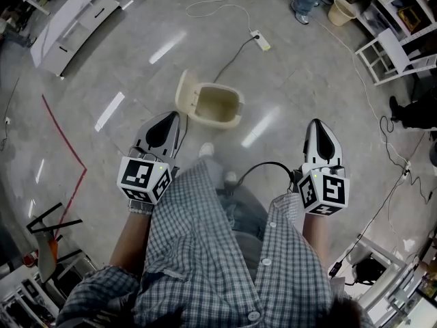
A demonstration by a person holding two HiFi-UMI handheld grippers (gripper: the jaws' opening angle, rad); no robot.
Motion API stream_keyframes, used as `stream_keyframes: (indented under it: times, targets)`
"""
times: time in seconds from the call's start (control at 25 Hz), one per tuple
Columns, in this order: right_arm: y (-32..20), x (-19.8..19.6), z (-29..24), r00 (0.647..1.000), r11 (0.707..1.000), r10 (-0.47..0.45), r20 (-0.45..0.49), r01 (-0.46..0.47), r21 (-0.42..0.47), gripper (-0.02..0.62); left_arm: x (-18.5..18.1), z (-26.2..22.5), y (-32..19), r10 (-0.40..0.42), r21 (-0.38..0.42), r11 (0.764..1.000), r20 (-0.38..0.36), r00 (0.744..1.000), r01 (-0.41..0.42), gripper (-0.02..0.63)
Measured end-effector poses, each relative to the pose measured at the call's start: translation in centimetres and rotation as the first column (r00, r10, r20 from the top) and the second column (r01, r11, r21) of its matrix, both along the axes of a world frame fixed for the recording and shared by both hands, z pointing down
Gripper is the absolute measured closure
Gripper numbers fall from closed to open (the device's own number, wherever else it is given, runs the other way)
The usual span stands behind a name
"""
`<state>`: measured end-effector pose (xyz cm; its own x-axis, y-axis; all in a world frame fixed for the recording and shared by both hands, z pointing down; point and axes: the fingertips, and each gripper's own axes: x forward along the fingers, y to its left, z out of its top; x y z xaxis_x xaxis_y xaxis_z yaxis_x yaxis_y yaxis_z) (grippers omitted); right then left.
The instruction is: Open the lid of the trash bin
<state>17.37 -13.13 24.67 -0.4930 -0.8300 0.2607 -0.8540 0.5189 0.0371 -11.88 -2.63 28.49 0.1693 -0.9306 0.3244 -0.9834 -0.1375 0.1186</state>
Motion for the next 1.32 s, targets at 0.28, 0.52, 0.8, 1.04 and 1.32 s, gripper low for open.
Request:
stream_keyframes:
  times: [0.28, 0.52, 0.8, 1.04, 1.32]
  targets:
    - [0.19, -0.04, 0.07, 1.0, 1.0, -0.004, -0.002, 0.004, -0.001, 0.577, 0.26, 0.0, 0.24, 0.012, -0.001, 1.0, 0.003, 1.0, -0.012, 0.606]
    - [0.32, -0.43, 0.02, 1.0, 1.0, -0.014, -0.003, 0.014, -0.002, 0.577, 0.18, 0.06, 0.53, 0.006, -0.003, 1.0, -0.001, 1.0, -0.006, 0.606]
    - [0.49, -0.33, -0.08, 1.0, 1.0, -0.013, -0.006, 0.013, -0.003, 0.577, 0.26, -0.04, 0.61, 0.009, -0.001, 1.0, -0.002, 1.0, -0.009, 0.606]
    - [0.57, -0.19, -0.01, 1.0, 1.0, -0.011, -0.009, 0.011, -0.003, 0.577, 0.44, 0.18, 0.59, 0.015, -0.002, 1.0, -0.005, 1.0, -0.015, 0.606]
    - [0.74, -0.01, 0.0, 1.0, 1.0, -0.01, -0.007, 0.01, 0.001, 0.577, 0.66, 0.3, 0.84, 0.018, -0.001, 1.0, -0.005, 1.0, -0.018, 0.606]
